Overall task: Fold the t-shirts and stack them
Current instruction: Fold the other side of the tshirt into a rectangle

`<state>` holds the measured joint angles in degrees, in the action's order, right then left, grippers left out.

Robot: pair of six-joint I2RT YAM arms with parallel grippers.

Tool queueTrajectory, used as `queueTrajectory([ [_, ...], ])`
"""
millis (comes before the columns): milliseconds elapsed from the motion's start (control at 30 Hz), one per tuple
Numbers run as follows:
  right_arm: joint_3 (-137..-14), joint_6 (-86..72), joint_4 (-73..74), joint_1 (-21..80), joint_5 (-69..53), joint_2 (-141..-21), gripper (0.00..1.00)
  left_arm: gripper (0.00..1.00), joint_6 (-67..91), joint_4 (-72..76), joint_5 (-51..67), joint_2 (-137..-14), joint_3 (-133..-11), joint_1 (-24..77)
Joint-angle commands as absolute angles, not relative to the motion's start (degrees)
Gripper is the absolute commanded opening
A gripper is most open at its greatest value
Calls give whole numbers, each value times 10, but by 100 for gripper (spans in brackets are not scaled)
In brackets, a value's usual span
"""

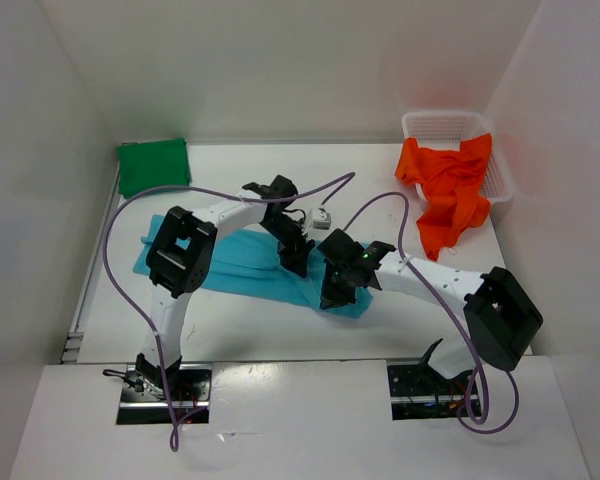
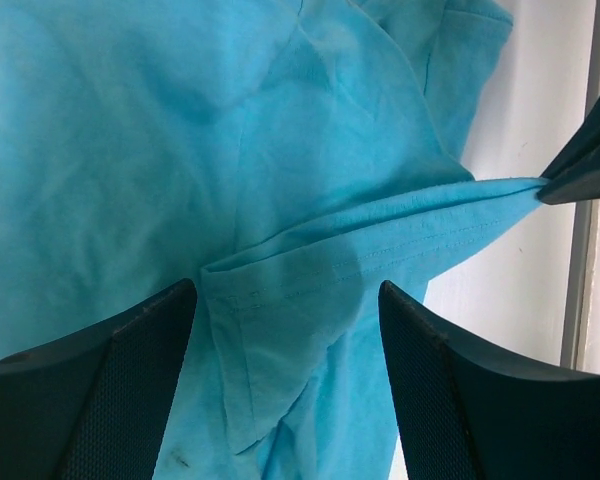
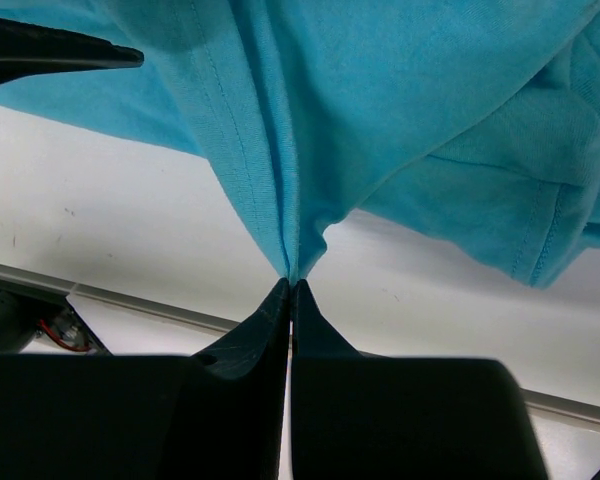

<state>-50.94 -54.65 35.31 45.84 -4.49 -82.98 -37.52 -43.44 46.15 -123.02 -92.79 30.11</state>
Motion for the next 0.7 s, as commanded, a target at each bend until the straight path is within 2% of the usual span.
queueTrajectory([
  [0,-511,-555,345,457,-43,-815,0,81,-393,-449,454,-1237,-940,304],
  [367,-511,-555,345,457,-43,-815,0,79,-354,-393,423,-1243,-933,309],
  [400,-516,-555,345,457,-43,-815,0,75,-360,-393,423,-1243,-933,315],
  [433,-516,-555,345,457,-43,-815,0,60,-360,-393,428,-1243,-933,315],
  [467,-516,-555,345,457,-43,-815,0,53,-360,-398,428,-1243,-933,315],
  [667,-516,-555,345,457,-38,-815,0,30,-366,-410,440,-1243,-927,315],
])
